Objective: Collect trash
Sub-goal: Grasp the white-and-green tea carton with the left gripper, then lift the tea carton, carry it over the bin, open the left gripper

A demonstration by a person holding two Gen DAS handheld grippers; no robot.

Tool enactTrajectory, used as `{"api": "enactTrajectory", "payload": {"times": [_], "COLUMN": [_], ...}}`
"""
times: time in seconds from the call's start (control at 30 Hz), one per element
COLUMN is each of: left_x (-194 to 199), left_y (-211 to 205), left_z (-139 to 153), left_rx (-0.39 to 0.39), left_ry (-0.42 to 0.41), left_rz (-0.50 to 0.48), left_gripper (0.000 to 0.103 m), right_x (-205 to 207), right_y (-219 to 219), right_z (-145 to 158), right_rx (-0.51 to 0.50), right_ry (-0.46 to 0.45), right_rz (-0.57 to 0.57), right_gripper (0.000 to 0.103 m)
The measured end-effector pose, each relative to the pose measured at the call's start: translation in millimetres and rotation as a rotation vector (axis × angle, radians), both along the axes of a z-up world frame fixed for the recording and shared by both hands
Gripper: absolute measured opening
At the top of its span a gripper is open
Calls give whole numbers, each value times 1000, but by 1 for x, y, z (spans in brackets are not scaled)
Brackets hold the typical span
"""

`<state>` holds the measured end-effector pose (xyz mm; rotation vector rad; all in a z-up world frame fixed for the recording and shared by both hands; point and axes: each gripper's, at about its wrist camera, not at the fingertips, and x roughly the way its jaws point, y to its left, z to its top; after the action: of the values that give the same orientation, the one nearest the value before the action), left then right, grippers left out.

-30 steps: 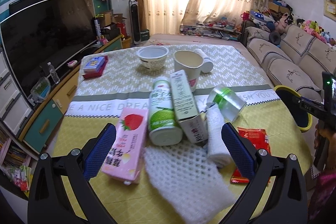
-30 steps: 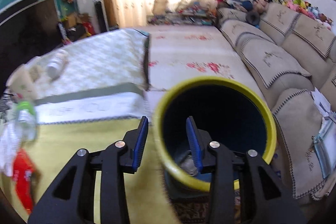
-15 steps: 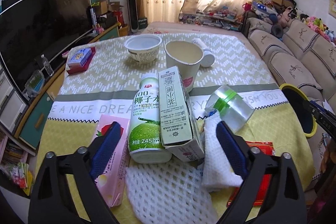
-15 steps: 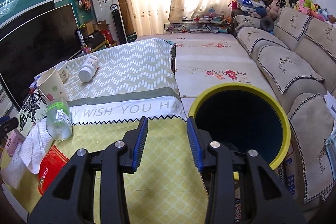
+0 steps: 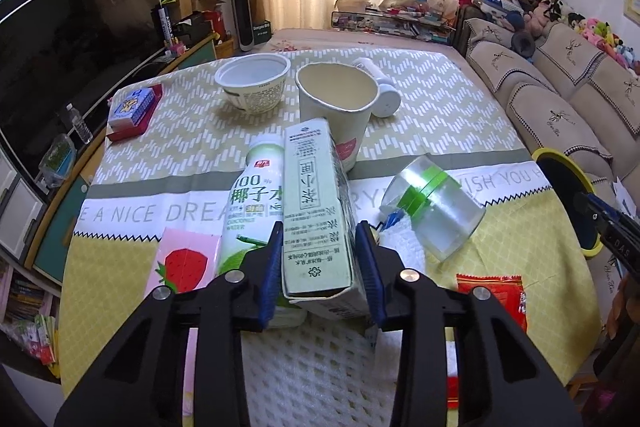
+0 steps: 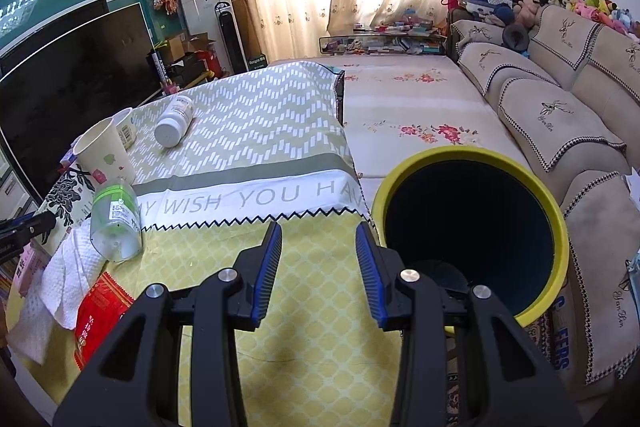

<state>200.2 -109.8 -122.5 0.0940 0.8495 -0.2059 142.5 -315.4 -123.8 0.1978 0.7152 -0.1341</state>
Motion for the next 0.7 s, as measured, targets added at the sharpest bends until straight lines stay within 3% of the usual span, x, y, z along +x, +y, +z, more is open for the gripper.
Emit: {"api": "enactTrajectory", "payload": {"times": [0.43, 0.7], "left_x": [-31, -32], "left_y": [0, -3], "left_z": [41, 26], "left_rx": [-40, -7], "left_ry": [-98, -74], "left_rz": [-50, -43], "left_gripper": [30, 30], "right_x": [-10, -9], "right_y": [3, 6], "right_z": [11, 8], "right_rx": [12, 13], "right_ry": [-31, -15], "right_rz": [23, 44], "right_gripper": [37, 37]}}
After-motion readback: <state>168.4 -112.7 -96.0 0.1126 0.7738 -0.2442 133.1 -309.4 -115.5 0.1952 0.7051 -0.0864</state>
